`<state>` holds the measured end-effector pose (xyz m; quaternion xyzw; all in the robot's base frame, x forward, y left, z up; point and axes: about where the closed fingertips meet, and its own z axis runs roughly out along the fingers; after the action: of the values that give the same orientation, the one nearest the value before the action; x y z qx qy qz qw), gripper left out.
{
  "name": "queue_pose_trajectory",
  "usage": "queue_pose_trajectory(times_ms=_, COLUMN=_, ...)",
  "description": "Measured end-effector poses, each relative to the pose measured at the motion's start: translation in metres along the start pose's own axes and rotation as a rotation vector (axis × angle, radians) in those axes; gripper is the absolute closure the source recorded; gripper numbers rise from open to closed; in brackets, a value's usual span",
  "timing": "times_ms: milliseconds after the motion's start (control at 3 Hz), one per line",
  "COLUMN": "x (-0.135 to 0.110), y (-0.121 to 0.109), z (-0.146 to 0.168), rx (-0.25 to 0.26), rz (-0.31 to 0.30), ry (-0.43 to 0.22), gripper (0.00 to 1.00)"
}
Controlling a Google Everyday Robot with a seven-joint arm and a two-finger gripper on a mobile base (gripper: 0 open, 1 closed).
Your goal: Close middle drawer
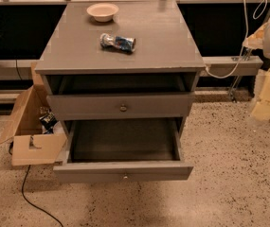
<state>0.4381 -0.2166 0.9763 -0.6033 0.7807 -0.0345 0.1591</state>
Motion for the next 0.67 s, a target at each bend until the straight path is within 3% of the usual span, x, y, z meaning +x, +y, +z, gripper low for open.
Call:
queue_pose_trajectory(times_ms=333, x=0.0, y=0.0, z=0.0, rx=0.0, rz=0.0, ry=0.0, gripper=0.0)
queue_pose_trajectory(times_ms=667, x=0.002, y=0.004, z=0.027, rx=-0.023, rz=0.041, ry=-0.012, gripper=0.0)
